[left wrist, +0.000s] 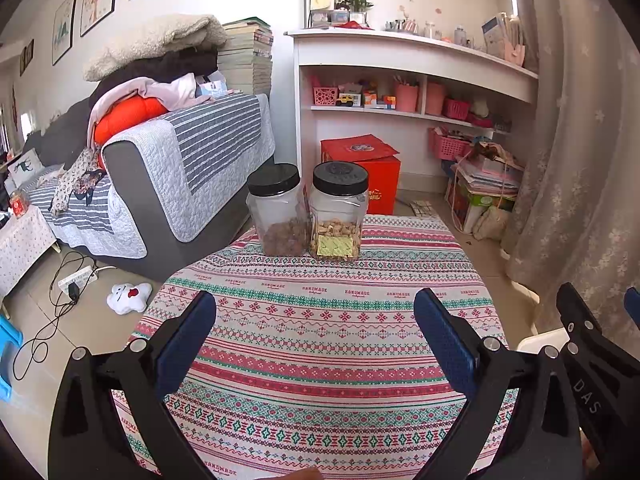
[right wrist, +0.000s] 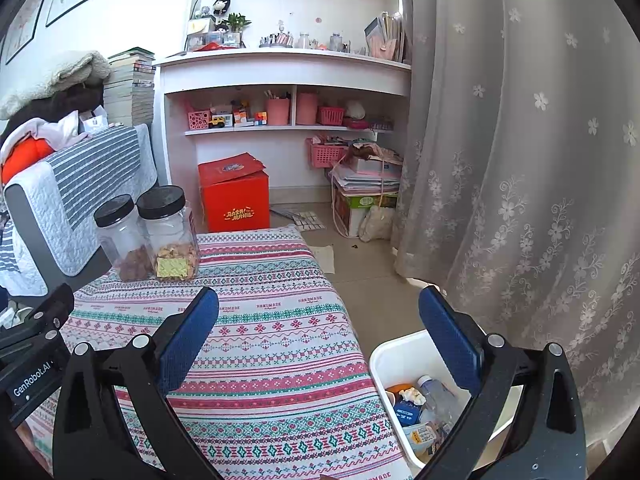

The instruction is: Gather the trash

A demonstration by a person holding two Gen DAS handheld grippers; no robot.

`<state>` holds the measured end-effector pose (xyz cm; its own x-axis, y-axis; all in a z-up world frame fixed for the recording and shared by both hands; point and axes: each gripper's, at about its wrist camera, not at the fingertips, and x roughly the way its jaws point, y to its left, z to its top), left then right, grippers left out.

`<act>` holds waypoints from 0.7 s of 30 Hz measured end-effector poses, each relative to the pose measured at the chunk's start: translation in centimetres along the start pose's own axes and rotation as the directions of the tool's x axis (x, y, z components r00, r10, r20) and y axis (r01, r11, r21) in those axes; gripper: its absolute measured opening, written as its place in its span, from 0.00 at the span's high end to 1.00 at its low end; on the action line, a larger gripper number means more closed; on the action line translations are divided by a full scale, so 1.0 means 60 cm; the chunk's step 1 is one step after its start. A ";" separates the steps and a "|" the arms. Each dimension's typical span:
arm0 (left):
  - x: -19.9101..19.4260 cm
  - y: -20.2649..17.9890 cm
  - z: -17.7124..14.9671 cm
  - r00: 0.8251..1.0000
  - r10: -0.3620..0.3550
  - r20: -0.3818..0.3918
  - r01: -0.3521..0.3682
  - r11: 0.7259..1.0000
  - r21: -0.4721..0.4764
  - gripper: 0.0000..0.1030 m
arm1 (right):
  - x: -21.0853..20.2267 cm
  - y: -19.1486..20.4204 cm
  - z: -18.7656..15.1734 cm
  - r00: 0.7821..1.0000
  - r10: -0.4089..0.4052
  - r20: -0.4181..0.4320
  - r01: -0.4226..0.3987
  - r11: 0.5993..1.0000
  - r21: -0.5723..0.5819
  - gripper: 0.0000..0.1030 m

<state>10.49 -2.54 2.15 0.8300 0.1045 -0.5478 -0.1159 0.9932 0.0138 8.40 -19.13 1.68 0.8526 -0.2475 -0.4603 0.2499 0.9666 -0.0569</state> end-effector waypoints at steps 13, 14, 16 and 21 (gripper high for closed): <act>-0.002 -0.003 -0.003 1.000 -0.025 0.017 0.025 1.000 0.019 0.14 | 0.003 -0.006 -0.007 1.000 0.002 -0.011 -0.002 1.000 0.005 0.07; -0.002 -0.004 -0.003 0.999 -0.030 0.020 0.029 0.999 0.023 0.18 | 0.003 -0.007 -0.009 1.000 0.001 -0.012 -0.001 1.000 0.005 0.07; -0.002 -0.004 -0.004 0.999 -0.040 0.022 0.039 0.999 0.026 0.20 | 0.004 -0.008 -0.012 1.000 0.000 -0.012 0.001 1.000 0.004 0.07; -0.002 -0.006 -0.004 0.999 -0.036 0.015 0.036 0.999 0.025 0.11 | 0.004 -0.010 -0.011 1.000 0.000 -0.011 0.000 1.000 0.008 0.07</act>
<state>10.33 -2.90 2.03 0.8415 0.0692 -0.5357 -0.0725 0.9973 0.0149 8.17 -19.71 1.02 0.8478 -0.2464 -0.4696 0.2534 0.9661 -0.0495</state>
